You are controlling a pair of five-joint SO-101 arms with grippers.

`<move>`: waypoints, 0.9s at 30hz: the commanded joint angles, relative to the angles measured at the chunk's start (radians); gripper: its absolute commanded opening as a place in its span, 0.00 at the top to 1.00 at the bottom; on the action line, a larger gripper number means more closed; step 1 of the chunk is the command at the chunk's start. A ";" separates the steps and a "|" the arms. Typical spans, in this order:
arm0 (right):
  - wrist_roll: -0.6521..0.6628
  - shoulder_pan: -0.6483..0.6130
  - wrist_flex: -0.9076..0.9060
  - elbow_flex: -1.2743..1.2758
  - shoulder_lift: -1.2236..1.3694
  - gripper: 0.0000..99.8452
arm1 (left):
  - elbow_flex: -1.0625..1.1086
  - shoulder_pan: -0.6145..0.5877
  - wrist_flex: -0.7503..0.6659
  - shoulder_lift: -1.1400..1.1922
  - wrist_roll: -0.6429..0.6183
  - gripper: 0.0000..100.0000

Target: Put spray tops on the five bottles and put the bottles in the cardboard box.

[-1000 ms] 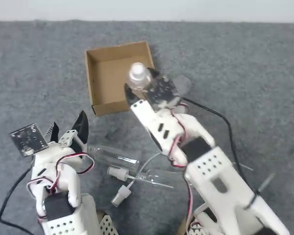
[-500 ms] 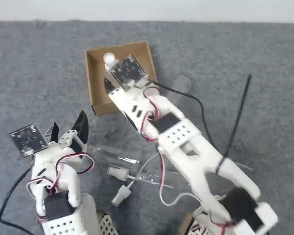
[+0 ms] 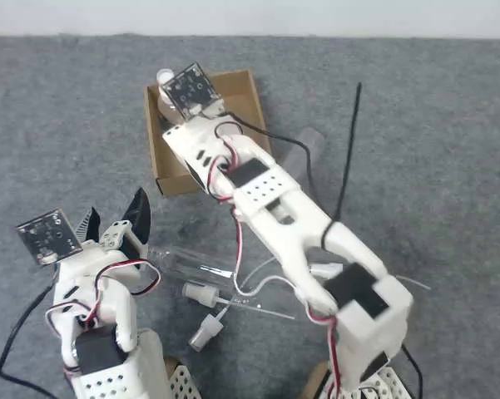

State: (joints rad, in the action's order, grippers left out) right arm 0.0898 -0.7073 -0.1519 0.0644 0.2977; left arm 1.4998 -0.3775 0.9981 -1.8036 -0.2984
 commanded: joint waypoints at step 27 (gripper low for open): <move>-0.006 -0.001 0.013 -0.884 0.722 0.88 | -0.010 -0.005 -0.026 -0.020 0.009 0.72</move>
State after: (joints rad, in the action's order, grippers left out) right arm 0.0898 -0.7073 -0.1519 -0.7165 1.0296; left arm 1.4998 -0.3775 0.9981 -1.8036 -0.2969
